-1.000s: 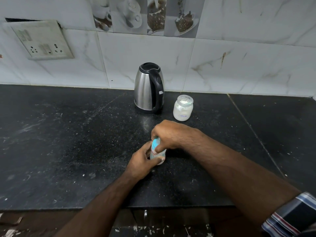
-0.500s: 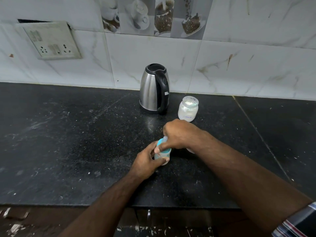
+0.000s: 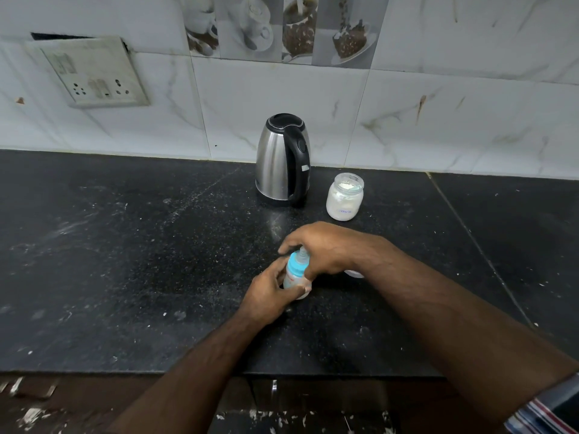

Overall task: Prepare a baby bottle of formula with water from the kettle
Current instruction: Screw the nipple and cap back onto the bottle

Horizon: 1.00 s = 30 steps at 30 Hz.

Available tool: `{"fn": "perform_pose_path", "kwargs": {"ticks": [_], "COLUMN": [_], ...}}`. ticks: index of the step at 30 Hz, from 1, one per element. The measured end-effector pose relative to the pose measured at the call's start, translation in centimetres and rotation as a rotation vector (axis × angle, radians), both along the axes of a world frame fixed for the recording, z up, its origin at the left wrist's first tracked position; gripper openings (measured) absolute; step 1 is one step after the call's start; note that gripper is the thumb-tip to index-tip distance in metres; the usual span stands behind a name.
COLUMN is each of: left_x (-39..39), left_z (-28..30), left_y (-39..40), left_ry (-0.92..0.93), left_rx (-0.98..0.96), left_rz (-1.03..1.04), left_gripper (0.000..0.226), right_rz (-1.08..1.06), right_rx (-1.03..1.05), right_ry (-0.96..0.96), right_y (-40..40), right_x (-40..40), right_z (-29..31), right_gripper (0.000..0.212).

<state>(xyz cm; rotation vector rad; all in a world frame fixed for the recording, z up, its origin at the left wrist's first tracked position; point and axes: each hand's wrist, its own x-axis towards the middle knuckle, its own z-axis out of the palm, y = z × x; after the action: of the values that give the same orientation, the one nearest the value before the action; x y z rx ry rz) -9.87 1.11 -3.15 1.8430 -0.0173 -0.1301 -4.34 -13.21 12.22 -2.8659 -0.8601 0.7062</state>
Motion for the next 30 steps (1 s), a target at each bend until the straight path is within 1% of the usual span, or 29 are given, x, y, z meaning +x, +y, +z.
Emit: {"fn": "perform_pose_path", "kwargs": {"ticks": [1,5,8,11,12,14,16,18,21,23,26,30], "left_x": [0.0,0.0,0.0,0.0,-0.1,-0.1,-0.1,-0.3,-0.5,-0.7,-0.8,-0.5], "left_z": [-0.1,-0.2,-0.1,0.1,0.2,0.2,0.2,0.2,0.4,0.7,1.0,0.7], "left_y": [0.0,0.0,-0.1,-0.3,-0.2,-0.2,-0.3,-0.5,-0.6,-0.6,-0.5,-0.5], "left_ry": [0.006,0.004,0.011,0.004,0.005,0.009,0.005,0.004,-0.019,-0.021,-0.025,-0.043], "left_rx": [-0.005,-0.008,-0.018,-0.002,0.008,0.014,0.006,0.003,0.031,0.033,0.040,0.045], "left_rz": [-0.002,0.009,0.013,0.011,0.007,0.007,0.019,0.037,0.053,0.055,0.043,0.050], "left_gripper": [0.063,0.058,0.058,0.059,0.060,0.060,0.061,0.062,0.054,0.054,0.051,0.049], "right_rz": [0.000,-0.088,-0.145,-0.071,-0.054,-0.091,-0.136,-0.183,-0.231,-0.267,-0.315,-0.391], "right_rx": [0.010,0.038,0.076,0.098,0.091,0.083,0.091,0.083,0.101,0.171,0.321,0.540], "right_ry": [-0.008,-0.138,-0.198,-0.098,-0.064,-0.074,-0.147,-0.202,-0.274,-0.284,-0.218,-0.159], "right_y": [0.0,0.5,0.4,-0.2,-0.3,-0.1,0.4,1.0,1.3,1.0,-0.1,-1.0], "right_x": [-0.1,-0.8,-1.1,-1.2,-1.3,-1.5,-1.8,-2.2,-2.6,-2.7,-2.5,-2.7], "right_z": [0.1,-1.0,-1.7,-1.3,-1.1,-1.1,-1.7,-2.4,-3.3,-3.8,-4.7,-6.8], "right_gripper": [0.059,0.040,0.044,0.061,0.063,0.055,0.044,0.043,0.046,0.051,0.066,0.069]}}
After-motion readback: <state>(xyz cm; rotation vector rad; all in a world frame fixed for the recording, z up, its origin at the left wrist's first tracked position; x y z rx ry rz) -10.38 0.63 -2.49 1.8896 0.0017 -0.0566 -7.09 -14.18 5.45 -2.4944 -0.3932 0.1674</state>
